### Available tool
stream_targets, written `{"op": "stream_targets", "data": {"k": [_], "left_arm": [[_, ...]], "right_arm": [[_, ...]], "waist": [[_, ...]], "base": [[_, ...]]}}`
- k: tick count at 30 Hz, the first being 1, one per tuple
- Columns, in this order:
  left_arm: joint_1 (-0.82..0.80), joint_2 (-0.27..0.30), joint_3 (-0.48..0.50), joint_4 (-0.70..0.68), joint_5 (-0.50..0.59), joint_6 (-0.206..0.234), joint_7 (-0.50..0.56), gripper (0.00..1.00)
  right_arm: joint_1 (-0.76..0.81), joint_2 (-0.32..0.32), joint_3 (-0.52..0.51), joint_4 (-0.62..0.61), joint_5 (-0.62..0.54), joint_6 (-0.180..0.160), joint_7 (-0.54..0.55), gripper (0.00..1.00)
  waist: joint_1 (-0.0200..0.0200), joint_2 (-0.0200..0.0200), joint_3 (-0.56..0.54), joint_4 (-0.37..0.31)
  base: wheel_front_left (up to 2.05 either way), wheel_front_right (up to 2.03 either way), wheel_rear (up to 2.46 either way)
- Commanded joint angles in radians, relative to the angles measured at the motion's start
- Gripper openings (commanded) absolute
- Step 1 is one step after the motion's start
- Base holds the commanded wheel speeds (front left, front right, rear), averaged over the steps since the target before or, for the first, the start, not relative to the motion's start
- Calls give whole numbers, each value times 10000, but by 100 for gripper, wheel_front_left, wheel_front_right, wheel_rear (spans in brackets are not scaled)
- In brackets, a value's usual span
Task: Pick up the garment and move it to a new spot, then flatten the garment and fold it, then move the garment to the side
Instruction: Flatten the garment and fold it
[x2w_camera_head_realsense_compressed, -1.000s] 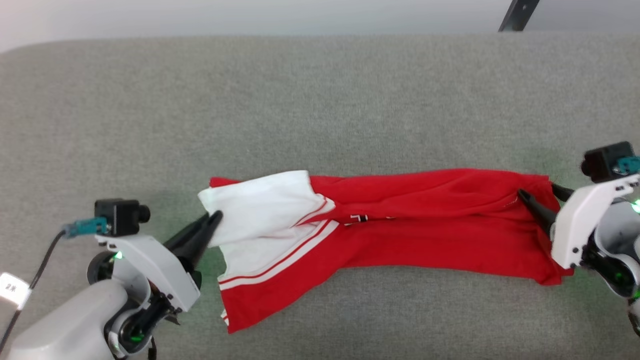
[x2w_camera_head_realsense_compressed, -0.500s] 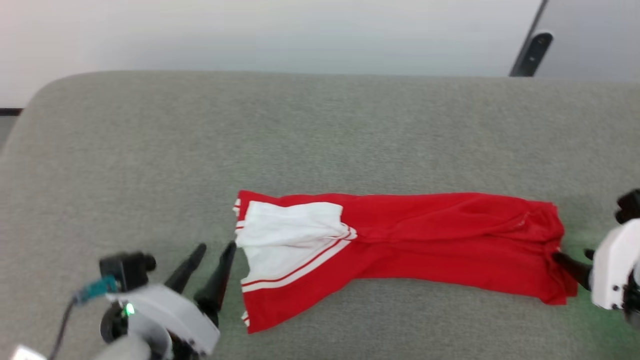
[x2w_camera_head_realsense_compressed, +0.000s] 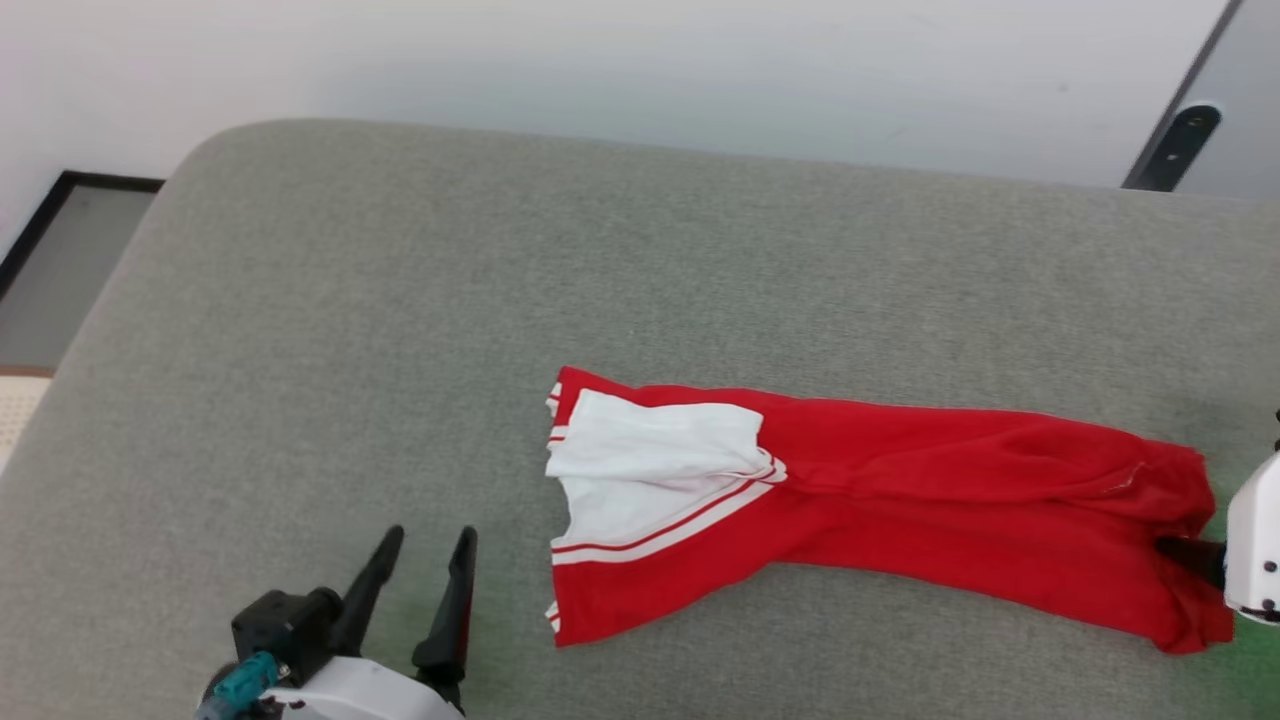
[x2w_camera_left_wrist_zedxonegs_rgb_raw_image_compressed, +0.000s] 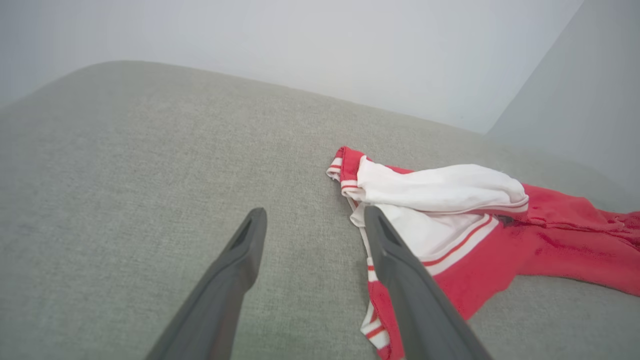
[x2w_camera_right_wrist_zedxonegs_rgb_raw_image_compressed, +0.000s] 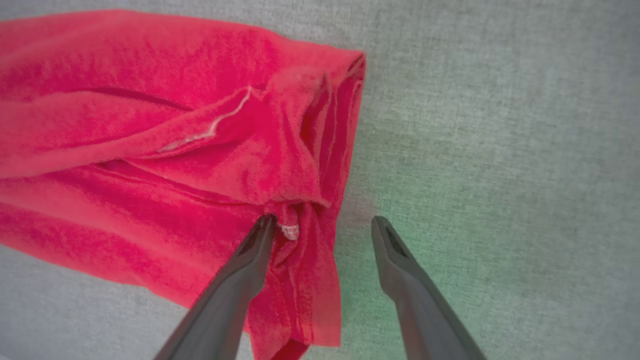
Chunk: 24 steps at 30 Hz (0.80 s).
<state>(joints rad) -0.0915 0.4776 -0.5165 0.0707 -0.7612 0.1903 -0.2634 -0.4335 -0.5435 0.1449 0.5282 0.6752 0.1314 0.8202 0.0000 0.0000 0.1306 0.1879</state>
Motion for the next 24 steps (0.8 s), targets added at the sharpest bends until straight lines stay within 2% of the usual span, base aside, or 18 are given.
{"op": "stream_targets", "data": {"k": [1,8,14,15,16,17,18,19,24], "left_arm": [[89,-104,186,-40,257,-29,-6,100],[376,-816,1115,-29,1849,-329,-5,100],[542,-1512,1834,386,2463,-714,-1,100],[561,-1601,1932,507,2560,-820,-2,100],[534,-1724,2045,604,2632,-907,-2,100],[512,-1824,2161,666,2715,-983,-2,100],[510,-1906,2273,755,2802,-1077,-1,100],[518,-1990,2385,822,2887,-1151,-2,100],[587,-2303,2767,1183,3276,-1519,-3,100]], "right_arm": [[-102,122,-116,100,-131,-14,73,100],[-375,874,-627,875,-1041,-14,419,100],[-335,1367,-851,1411,-1752,-14,282,100],[-305,1435,-858,1450,-1809,-14,237,97],[-287,1467,-866,1462,-1916,-14,164,52],[-281,1492,-807,1439,-2020,-14,129,35],[-283,1513,-790,1436,-2076,-14,89,3],[-288,1536,-832,1444,-2138,-14,33,0],[-295,1550,-989,1434,-2223,-16,-164,0]], "waist": [[0,0,43,130],[0,0,98,345],[0,0,254,416],[0,0,279,418],[0,0,310,418],[0,0,345,402],[0,0,368,387],[0,0,376,366],[0,0,365,254]], "base": [[0,0,0],[0,0,0],[0,0,0],[0,0,0],[0,0,0],[0,0,0],[0,0,0],[0,0,0],[0,0,0]]}}
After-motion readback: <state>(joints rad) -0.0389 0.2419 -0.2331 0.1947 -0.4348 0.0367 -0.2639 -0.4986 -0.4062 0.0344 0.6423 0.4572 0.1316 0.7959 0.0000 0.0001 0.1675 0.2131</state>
